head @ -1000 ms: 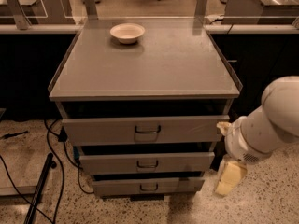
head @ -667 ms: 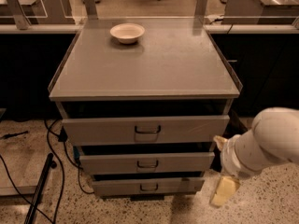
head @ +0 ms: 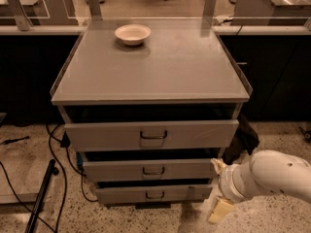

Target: Open middle drawer

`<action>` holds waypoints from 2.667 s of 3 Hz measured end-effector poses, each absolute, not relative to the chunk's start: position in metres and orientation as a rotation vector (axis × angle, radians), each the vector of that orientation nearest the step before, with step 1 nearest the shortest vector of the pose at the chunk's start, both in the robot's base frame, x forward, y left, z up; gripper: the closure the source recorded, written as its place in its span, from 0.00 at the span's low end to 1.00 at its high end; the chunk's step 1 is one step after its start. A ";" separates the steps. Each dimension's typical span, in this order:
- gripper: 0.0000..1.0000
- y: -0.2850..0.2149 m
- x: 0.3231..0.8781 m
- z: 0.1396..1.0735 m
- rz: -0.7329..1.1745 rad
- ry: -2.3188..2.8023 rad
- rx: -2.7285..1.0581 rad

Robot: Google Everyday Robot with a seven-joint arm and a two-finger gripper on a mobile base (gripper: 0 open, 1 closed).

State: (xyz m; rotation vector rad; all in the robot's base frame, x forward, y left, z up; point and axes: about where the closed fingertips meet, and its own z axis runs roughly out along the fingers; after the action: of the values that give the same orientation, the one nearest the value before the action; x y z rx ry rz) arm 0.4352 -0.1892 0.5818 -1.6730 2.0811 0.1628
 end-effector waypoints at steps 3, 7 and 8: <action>0.00 -0.190 0.445 0.550 0.117 2.021 -1.733; 0.00 -0.156 0.500 0.460 0.172 1.891 -1.769; 0.00 -0.156 0.515 0.455 0.152 1.870 -1.784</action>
Offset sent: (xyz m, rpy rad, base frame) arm 0.0036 -0.0054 -0.0162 -0.0616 -0.0201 0.0490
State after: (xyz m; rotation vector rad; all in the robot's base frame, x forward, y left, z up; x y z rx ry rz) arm 0.5152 -0.1557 0.4546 -1.7836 1.8700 0.1523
